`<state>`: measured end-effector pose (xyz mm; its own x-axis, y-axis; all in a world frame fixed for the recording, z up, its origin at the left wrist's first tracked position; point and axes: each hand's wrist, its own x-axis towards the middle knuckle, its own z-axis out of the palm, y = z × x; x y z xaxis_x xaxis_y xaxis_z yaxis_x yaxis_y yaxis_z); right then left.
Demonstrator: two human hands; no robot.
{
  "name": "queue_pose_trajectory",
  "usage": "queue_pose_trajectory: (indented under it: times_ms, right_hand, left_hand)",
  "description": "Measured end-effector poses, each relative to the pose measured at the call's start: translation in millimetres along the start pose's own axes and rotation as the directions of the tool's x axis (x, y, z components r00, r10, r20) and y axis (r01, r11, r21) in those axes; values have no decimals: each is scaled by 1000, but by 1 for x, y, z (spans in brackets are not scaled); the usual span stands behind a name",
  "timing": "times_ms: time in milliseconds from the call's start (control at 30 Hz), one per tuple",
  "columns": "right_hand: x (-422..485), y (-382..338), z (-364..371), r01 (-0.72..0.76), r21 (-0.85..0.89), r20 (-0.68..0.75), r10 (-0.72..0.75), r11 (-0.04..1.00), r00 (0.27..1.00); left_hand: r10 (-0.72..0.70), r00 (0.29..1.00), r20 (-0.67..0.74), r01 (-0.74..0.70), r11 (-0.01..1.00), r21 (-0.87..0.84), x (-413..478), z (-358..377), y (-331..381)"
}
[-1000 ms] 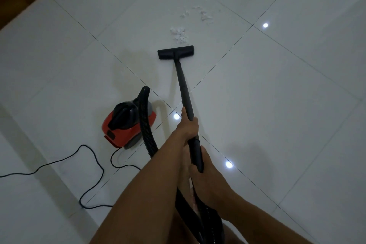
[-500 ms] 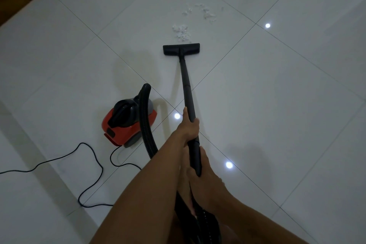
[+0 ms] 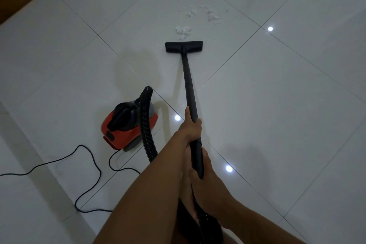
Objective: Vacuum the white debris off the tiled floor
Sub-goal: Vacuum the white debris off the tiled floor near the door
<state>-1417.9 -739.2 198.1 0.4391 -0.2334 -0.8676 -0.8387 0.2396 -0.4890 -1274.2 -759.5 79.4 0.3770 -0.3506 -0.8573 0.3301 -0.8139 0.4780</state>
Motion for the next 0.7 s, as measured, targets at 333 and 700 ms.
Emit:
queue_pose_trajectory:
  times_ms: [333, 700]
  right_hand:
    - [13, -21, -22, 37, -27, 18, -37, 999, 999]
    - [31, -64, -49, 90, -61, -5, -90, 994, 996]
  left_hand:
    - [-26, 1000, 0, 26, 999, 21, 7, -5, 34]
    - [-59, 998, 2, 59, 998, -7, 24, -16, 83]
